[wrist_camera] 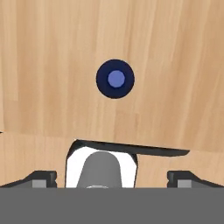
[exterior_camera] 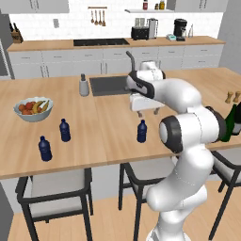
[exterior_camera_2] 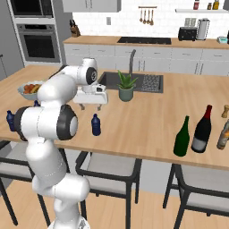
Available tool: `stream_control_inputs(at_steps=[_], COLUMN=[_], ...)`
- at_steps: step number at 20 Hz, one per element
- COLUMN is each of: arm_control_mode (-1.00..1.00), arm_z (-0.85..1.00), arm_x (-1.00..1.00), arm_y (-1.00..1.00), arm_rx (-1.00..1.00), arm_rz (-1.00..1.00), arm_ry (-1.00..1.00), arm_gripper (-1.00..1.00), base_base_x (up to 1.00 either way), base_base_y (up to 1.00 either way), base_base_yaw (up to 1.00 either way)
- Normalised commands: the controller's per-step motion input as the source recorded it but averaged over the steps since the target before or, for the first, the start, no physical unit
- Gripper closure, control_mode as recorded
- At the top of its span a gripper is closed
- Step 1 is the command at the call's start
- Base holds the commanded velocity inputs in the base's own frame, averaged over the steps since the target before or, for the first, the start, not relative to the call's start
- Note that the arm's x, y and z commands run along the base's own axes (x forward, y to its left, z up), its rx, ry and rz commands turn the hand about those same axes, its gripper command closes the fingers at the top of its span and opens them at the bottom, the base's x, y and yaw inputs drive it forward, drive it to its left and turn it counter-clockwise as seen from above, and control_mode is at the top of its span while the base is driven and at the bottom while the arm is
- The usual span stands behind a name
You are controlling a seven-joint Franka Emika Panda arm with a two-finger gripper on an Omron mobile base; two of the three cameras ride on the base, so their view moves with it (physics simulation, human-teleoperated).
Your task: Move the plastic bottles in the middle to the plastics group, and the glass bottles in the middle to the glass group.
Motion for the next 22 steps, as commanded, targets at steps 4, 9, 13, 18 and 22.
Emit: stream_control_inputs(at_steps=[4, 9, 13, 18, 22], arm_control_mode=[-1.00, -1.00, -1.00, -1.00, -1.00], arm_z=[-0.43, -0.40, -0.14, -0.19, -0.18], arm_x=[0.21, 0.15, 0.19, 0.39, 0.38], arm_y=[0.00, 0.00, 0.00, 0.00, 0.00], arm_rx=[0.06, 0.05, 0.01, 0.00, 0.00], arm_rz=[0.07, 0.06, 0.01, 0.00, 0.00], arm_ry=[-0.10, -0.08, -0.04, -0.07, -0.04], arm_gripper=[-1.00, -1.00, -1.00, -1.00, -1.00], base_base_x=[0.00, 0.00, 0.00, 0.00, 0.00], base_base_y=[0.00, 0.00, 0.00, 0.00, 0.00], base_base_yaw=[0.00, 0.00, 0.00, 0.00, 0.00])
